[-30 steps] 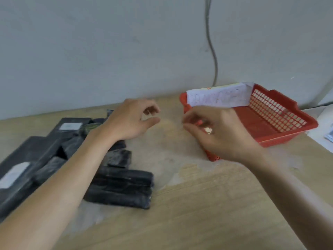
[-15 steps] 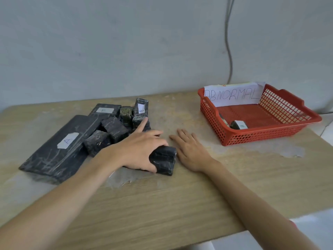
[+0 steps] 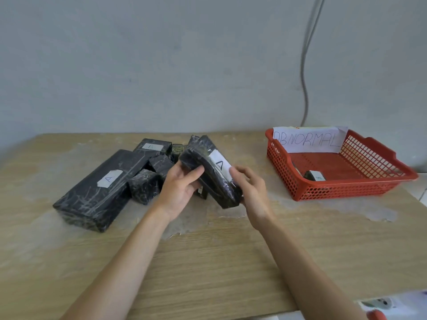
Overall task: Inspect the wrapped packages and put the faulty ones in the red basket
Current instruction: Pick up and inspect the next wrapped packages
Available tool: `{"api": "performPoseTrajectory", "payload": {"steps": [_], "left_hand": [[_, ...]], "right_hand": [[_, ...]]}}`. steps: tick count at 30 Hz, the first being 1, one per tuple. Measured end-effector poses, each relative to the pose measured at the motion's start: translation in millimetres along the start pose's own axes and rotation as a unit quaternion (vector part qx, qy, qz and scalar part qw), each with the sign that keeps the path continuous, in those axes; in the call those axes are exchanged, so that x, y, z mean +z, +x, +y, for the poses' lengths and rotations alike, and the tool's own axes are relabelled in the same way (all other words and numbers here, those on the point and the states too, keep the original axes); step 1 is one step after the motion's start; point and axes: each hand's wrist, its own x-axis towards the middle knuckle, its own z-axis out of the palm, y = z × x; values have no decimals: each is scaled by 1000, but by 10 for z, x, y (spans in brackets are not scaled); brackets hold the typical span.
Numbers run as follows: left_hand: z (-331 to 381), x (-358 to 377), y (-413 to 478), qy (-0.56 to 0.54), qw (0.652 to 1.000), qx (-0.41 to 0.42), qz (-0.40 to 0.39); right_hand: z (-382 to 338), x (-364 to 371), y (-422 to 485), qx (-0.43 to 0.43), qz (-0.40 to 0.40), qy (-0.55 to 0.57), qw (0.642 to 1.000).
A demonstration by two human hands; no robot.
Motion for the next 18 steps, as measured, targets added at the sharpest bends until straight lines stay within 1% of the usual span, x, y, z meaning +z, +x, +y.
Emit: {"api": "performPoseTrajectory", "payload": {"steps": [3,5,7,9,11,12,14,16,18], "left_hand": [[-25,-149,-64,-13,1000,0,-4],[-22,-233,-81,-25,1000,-11,7],[22,-231,-89,-13,999,-19,46],[32,-196,-84,37,994,-18,99],[13,-189,-65,68,987,-7,149],[-2,-190,-61,74,985,-6,159],[-43,-202,-67,84,986,-1,141],[-63,-181,-77,99,988,9,122],[-88,-163,-81,90,988,14,121]], "right_hand": [[33,-14,76,4,34,15,999],[15,-46,154,-15,41,6,999],[-2,-63,226,-30,38,-11,999],[10,-69,271,-45,36,-22,998],[47,-38,255,-57,47,-7,997],[76,-13,234,-61,60,13,996],[127,43,188,-55,88,48,993],[154,91,152,-46,105,44,992],[167,115,129,-44,110,35,992]]}}
